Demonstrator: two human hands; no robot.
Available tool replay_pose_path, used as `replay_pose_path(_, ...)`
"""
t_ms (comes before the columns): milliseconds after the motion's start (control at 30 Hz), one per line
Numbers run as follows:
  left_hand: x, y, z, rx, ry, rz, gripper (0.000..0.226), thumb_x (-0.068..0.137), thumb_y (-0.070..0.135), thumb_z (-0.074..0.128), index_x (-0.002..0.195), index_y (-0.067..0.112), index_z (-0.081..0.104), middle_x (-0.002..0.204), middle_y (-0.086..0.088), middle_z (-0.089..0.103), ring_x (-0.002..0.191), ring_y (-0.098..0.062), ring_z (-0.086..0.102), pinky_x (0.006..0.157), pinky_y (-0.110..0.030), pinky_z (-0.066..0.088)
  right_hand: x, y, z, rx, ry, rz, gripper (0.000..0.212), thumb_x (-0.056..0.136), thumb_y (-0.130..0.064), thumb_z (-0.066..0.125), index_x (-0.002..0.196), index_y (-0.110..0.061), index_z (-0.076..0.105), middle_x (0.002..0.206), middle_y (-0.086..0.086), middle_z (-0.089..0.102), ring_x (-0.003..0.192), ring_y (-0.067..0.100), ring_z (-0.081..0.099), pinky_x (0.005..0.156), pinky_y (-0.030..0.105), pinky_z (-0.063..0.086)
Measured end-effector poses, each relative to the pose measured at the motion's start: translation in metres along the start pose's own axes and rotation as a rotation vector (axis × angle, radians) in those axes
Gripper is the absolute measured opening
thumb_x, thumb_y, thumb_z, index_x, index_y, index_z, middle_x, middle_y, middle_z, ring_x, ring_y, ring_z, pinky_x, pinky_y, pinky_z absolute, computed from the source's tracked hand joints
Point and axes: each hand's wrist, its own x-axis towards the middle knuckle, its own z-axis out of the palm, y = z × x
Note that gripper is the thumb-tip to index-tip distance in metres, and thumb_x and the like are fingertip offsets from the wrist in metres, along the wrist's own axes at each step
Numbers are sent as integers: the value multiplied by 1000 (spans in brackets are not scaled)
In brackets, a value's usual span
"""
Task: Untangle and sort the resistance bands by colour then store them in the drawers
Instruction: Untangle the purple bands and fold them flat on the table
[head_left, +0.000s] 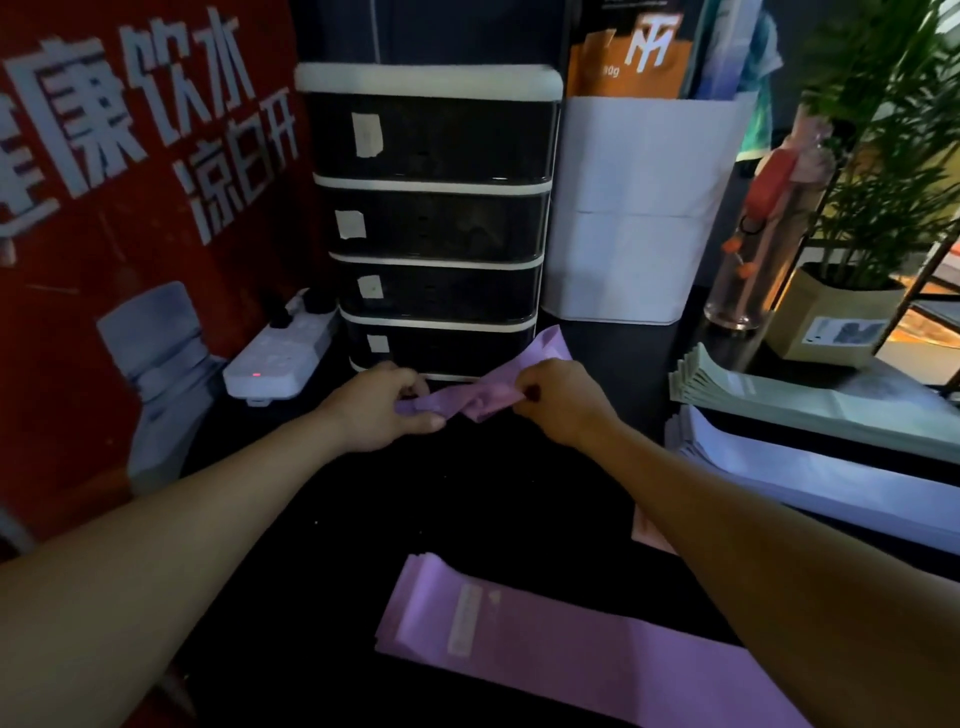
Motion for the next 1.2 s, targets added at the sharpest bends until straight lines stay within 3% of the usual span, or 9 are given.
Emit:
replay_pose_path(100, -9, -5, -2, 6, 52, -27, 12, 83, 21, 69, 94, 21, 64, 98, -2, 53, 91, -16, 55, 84, -24, 43, -7, -6, -2, -15, -39, -3, 17, 88, -18, 57, 71, -20, 55, 85, 4, 54, 80, 22, 53, 73, 29, 45)
replay_pose_path(200, -19, -1, -3, -61, 131, -141, 16, 77, 10, 73, 87, 16, 62, 90, -1, 57, 87, -19, 57, 75, -24, 43, -16, -13, -5, -17, -86, -4, 13, 90, -14, 52, 84, -19, 63, 91, 7, 58, 86, 23, 57, 80, 31, 47)
replay_pose_path(300, -28, 8, -5, -21, 131, -291, 28, 76, 15, 73, 100, 6, 60, 97, -7, 60, 96, -26, 59, 72, -25, 41, -26, -23, -7, -10, -116, 18, 22, 89, -14, 53, 106, -16, 68, 107, 7, 65, 98, 23, 61, 91, 34, 49)
replay_pose_path(400, -39, 12, -8, 30, 63, -420, 49, 77, 24, 73, 114, -1, 54, 111, -17, 61, 102, -29, 59, 70, -26, 39, -35, -34, -14, -55, -148, -12, 27, 90, -16, 52, 113, -17, 65, 116, 7, 62, 107, 25, 58, 92, 34, 48)
replay_pose_path(567, -48, 23, -16, 81, 3, -441, 30, 80, 29, 70, 94, 2, 66, 106, -16, 64, 97, -29, 61, 70, -27, 41, -51, -41, -29, -14, -116, -49, 29, 90, -15, 54, 117, -16, 65, 124, 6, 60, 110, 23, 58, 98, 34, 46)
replay_pose_path(700, -51, 39, -24, -221, 22, -386, 14, 82, 19, 69, 71, 15, 61, 86, -8, 63, 79, -21, 58, 69, -26, 44, -63, -41, -37, 28, -74, -90, 25, 87, -12, 58, 110, -13, 68, 119, 5, 63, 107, 20, 59, 97, 32, 47)
replay_pose_path(867, -54, 83, -53, -777, -37, -423, 7, 90, 9, 58, 89, 16, 58, 77, -2, 62, 62, -7, 58, 54, -17, 42, -72, -49, -58, 154, 21, -149, 22, 82, -12, 65, 103, -10, 70, 103, 7, 69, 95, 17, 62, 83, 19, 44)
replay_pose_path(1000, -55, 122, -82, -916, -4, -388, 15, 89, 9, 60, 77, 17, 55, 61, 2, 64, 65, -7, 58, 48, -14, 41, -79, -64, -96, 321, 104, -161, 21, 80, -14, 69, 100, -8, 68, 85, 4, 68, 80, 9, 59, 66, 9, 41)
replay_pose_path(1200, -59, 183, -109, -978, 33, -262, 15, 91, 15, 57, 77, 13, 62, 73, -2, 67, 67, -7, 60, 60, -18, 42, -94, -74, -152, 321, 267, -240, 26, 78, -23, 74, 96, -6, 65, 83, 0, 61, 73, 11, 54, 72, 26, 46)
